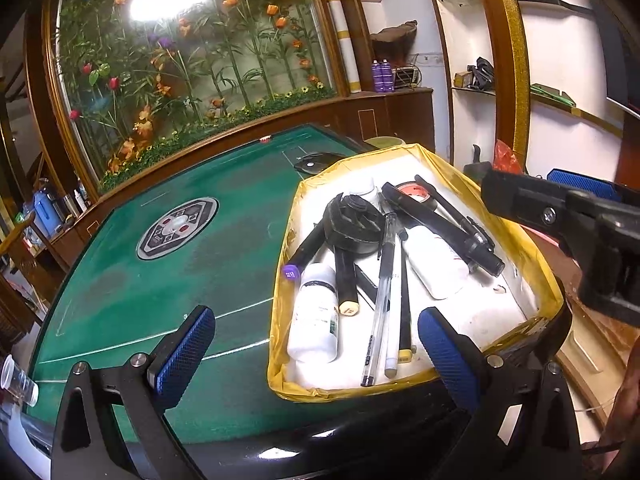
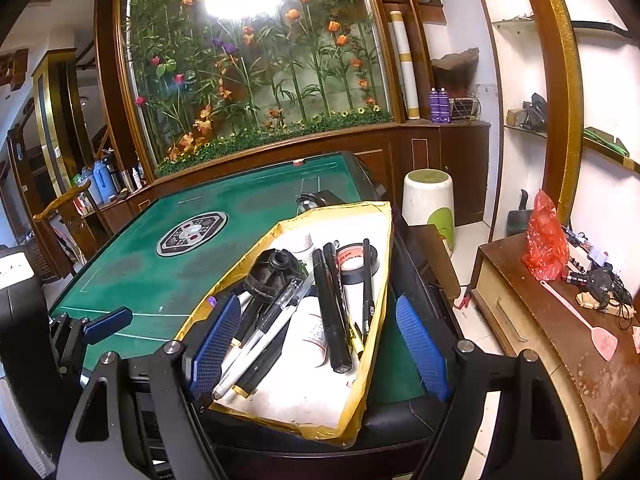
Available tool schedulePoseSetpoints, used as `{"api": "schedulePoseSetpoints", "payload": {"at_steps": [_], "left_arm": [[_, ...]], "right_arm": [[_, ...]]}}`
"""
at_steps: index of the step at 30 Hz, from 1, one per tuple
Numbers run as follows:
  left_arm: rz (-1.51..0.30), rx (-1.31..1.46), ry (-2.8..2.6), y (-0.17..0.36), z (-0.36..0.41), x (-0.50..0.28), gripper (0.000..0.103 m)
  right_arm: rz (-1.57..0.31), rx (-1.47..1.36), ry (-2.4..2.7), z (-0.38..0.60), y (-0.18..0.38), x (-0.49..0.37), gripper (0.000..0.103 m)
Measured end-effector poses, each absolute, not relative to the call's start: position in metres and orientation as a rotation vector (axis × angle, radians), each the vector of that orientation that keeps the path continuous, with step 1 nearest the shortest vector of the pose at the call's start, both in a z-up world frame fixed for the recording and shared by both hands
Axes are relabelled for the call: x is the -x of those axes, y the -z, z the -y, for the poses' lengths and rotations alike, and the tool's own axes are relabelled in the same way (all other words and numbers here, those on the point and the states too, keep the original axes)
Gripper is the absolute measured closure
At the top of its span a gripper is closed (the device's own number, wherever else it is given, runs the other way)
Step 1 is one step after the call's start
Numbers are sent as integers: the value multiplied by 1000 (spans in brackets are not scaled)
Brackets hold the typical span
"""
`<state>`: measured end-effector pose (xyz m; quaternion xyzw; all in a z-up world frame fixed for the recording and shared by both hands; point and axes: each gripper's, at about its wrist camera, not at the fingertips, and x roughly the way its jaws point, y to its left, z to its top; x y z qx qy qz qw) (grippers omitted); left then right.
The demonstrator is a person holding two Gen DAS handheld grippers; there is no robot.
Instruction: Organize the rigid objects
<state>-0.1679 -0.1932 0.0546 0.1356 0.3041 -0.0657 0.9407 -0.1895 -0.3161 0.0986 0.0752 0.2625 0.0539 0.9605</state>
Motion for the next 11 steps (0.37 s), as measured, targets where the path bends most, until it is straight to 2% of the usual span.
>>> {"api": "schedulePoseSetpoints", "payload": {"at_steps": [11], "left_arm": [[-614,-250,180,-56,190,174,2]], "right_arm": [[-533,-151,-108,316,-96,190,23]]}}
